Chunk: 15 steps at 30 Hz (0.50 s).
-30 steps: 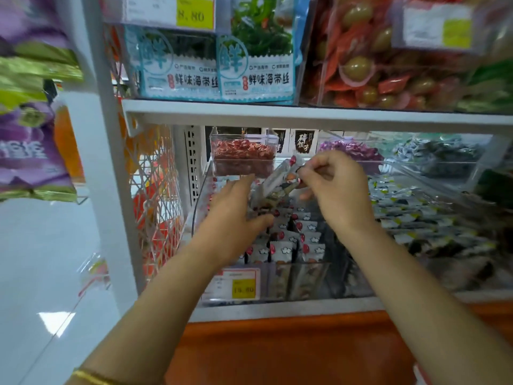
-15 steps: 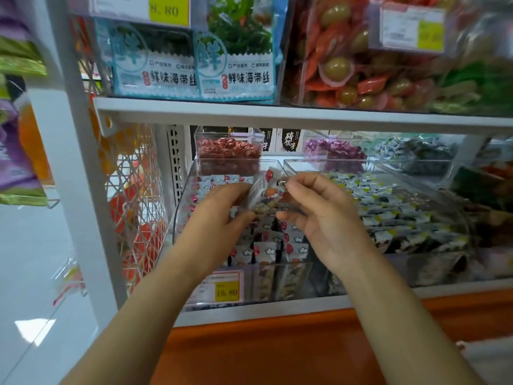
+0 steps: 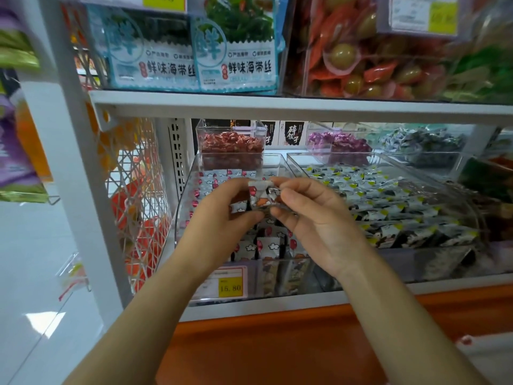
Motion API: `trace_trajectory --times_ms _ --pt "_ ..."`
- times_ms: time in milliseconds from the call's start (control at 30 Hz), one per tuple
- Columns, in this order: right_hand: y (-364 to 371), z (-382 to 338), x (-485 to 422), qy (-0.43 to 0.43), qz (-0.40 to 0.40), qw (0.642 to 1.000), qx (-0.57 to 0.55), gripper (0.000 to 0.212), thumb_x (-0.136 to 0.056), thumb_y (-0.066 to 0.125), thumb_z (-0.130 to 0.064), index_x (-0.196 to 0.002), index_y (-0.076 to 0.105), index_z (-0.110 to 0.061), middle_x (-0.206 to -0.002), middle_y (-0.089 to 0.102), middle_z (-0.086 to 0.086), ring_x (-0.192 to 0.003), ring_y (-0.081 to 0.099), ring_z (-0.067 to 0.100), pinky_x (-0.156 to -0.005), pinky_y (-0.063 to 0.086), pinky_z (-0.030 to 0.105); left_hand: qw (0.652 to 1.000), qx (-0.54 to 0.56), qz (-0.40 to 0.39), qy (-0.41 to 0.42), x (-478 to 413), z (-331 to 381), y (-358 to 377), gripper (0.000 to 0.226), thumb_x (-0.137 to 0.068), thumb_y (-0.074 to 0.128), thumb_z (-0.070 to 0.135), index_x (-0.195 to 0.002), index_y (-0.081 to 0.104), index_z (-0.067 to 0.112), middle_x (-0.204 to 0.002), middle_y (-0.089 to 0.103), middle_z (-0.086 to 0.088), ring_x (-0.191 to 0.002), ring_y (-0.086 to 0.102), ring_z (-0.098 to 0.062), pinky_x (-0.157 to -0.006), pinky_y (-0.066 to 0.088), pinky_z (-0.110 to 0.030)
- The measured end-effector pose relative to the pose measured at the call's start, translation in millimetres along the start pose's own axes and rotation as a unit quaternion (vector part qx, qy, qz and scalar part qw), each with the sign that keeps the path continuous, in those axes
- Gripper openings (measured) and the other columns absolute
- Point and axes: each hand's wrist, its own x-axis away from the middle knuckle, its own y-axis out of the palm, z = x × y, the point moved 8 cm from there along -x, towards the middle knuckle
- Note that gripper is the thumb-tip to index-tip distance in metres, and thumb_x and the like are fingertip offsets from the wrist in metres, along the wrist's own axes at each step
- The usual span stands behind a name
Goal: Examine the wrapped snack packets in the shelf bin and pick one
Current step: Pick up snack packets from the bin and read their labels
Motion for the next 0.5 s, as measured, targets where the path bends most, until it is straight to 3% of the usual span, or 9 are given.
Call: trace_trajectory --times_ms 233,500 --pt "7 -7 4 -0.021 -0.038 0.999 0.024 0.014 -0.068 0.064 -0.003 -0.065 0.071 -0.015 -0.089 0.071 -0.001 -0.075 0.065 0.009 -0.063 0.053 0.020 0.998 0.059 0.001 0.006 4 4 -2 0.042 -0.078 0.068 -0.002 -0.104 0.059 0.030 -0.103 0.067 0.007 -0.097 0.061 0.000 -0.081 0.049 -0.013" --pt "4 -14 5 -0.073 -0.001 0.992 0.102 0.008 -0.072 0.069 -0.006 -0.072 0.064 -0.013 -0.090 0.064 0.003 -0.070 0.059 0.012 -0.058 0.051 0.022 0.998 0.049 -0.036 -0.007 4 1 5 0.026 -0.087 0.061 0.005 -0.103 0.060 0.026 -0.094 0.066 0.014 -0.090 0.060 0.004 -0.072 0.048 -0.009"
